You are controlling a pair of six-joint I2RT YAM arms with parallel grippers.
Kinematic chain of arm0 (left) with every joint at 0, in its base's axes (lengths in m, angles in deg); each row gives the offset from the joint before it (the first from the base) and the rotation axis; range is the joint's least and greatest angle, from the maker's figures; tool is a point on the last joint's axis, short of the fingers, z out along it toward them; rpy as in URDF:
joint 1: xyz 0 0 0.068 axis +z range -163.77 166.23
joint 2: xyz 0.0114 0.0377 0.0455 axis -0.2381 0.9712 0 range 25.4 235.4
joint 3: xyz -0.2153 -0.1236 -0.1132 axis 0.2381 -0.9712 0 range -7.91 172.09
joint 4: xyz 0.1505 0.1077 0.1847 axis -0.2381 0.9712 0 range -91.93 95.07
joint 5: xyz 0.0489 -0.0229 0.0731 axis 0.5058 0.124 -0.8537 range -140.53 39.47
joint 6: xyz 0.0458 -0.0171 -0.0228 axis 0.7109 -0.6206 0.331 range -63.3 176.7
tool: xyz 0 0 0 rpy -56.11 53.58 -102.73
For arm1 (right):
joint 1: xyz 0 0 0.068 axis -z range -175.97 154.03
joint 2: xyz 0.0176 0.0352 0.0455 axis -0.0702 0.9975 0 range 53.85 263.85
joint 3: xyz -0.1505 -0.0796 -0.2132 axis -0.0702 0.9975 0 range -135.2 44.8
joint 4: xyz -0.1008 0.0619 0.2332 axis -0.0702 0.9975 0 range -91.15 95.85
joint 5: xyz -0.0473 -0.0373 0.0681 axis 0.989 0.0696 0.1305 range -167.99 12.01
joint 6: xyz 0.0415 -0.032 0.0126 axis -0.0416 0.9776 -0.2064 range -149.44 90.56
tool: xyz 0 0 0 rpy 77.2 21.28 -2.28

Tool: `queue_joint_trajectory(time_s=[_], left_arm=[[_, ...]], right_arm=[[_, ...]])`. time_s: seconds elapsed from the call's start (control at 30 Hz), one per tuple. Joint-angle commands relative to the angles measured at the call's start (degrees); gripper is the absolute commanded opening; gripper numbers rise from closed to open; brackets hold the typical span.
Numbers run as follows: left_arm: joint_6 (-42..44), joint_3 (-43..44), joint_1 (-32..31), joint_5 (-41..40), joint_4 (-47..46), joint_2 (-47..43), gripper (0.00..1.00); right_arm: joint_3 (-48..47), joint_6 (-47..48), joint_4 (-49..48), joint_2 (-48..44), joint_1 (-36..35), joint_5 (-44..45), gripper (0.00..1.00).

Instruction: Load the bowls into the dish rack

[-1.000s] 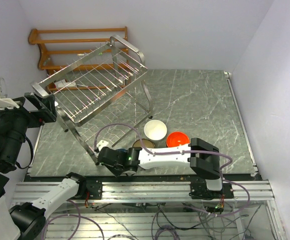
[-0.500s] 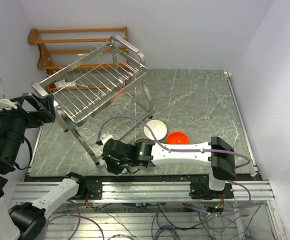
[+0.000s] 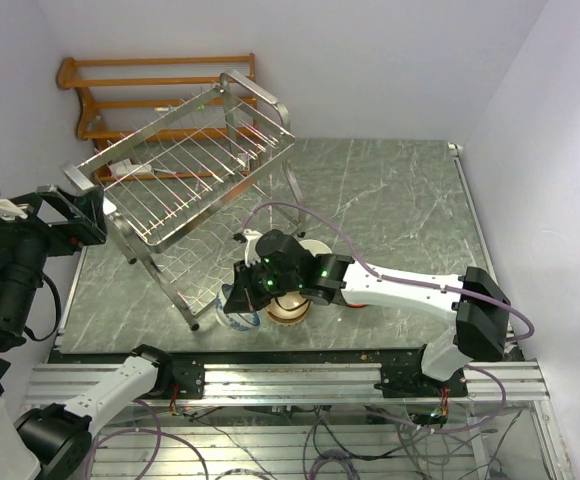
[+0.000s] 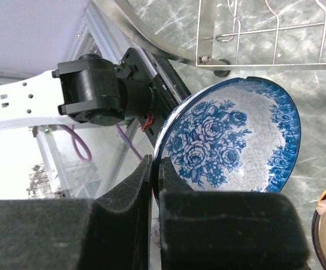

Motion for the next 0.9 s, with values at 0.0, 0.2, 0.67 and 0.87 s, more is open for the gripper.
queue_joint_trajectory(time_s=[0.0,0.2,0.67,0.87], left_arm=[[0.8,2.5,0.4,0.4,-1.1,1.5,0.99],[1.3,2.9,0.3,0.2,-2.0,2.1,0.99],[3.0,3.8,0.3,-1.3,-3.4,3.5,0.99],[3.6,2.9,0.3,-2.1,-4.1,3.5,0.99]], right_arm=[[1.7,-4.3,-10.2,-1.6,1.7,-8.4,0.00],[5.1,-10.7,-22.3,-2.1,6.4,-13.4,0.00],[2.6,-22.3,-39.9,8.5,12.7,-20.9,0.00],[-0.5,-26.8,-48.0,15.8,16.4,-23.6,0.00]])
